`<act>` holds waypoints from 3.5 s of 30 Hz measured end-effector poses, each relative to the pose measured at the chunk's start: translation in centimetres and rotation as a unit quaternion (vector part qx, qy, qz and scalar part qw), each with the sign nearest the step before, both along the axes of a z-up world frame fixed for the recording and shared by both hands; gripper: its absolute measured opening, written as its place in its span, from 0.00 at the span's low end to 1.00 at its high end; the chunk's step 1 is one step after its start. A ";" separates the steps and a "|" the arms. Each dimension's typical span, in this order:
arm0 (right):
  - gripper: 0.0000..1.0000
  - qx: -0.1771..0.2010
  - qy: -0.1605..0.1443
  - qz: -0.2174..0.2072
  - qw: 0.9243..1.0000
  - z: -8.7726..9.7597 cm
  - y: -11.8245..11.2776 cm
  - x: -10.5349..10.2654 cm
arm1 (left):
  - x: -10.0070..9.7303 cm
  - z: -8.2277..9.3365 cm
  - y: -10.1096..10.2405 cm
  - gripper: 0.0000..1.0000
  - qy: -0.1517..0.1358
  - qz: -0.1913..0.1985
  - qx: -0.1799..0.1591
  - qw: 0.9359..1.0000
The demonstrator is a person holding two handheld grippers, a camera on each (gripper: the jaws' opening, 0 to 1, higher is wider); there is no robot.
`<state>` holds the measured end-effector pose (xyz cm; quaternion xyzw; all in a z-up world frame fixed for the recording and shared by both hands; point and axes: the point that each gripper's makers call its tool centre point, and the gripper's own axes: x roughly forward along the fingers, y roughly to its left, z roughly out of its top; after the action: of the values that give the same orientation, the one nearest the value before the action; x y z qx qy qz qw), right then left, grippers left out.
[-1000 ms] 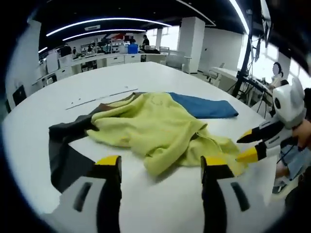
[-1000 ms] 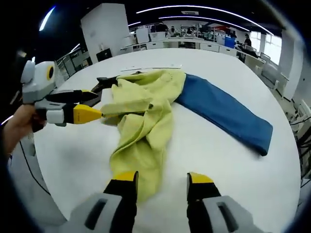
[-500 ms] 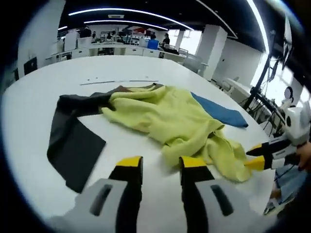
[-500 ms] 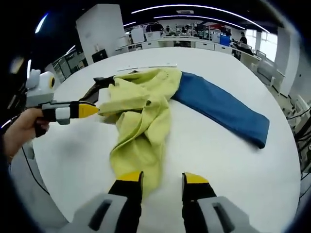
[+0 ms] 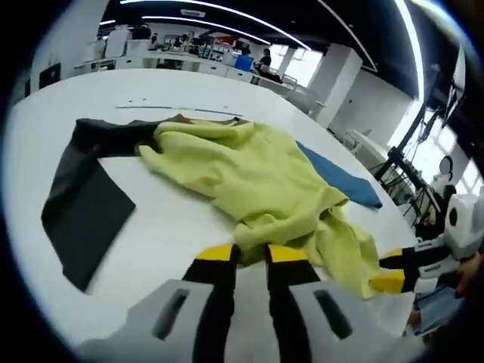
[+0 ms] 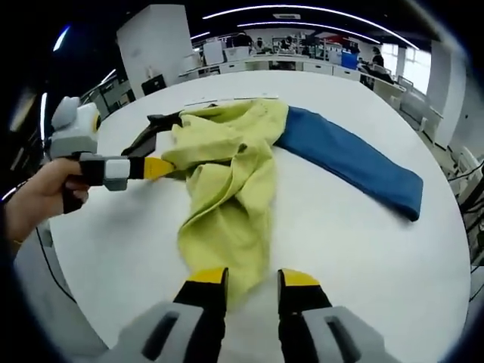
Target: Fold the garment on the visible template until the final outline fits inside the template.
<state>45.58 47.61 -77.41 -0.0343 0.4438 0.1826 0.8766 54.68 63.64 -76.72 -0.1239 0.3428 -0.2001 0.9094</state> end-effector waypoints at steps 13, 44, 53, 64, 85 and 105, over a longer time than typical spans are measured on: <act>0.00 -0.023 -0.002 -0.021 1.000 -0.3 -0.6 -0.1 | -0.5 0.7 0.6 0.00 -0.001 0.001 -0.011 1.000; 0.00 0.003 -0.008 -0.029 1.000 1.8 -4.4 0.1 | -7.0 5.1 6.2 0.00 -0.009 -0.034 0.011 0.999; 0.00 -0.007 -0.006 -0.026 1.000 2.2 -5.6 0.1 | -9.5 4.6 7.8 0.00 0.009 -0.042 0.025 0.999; 0.00 -0.012 0.002 -0.036 0.999 2.4 -7.8 -0.4 | -12.1 3.8 9.4 0.00 0.035 -0.051 0.037 0.997; 0.00 -0.001 0.034 -0.032 0.999 1.4 -8.5 -2.6 | -17.7 2.3 10.4 0.00 0.076 -0.035 0.036 0.996; 0.00 -0.005 0.049 -0.029 0.998 0.9 -8.8 -5.3 | -20.8 1.1 10.5 0.00 0.105 -0.032 0.064 0.992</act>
<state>40.23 38.76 -76.52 -0.0172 0.4881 0.1562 0.8585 33.85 74.11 -75.65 -0.0745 0.4520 -0.1928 0.8677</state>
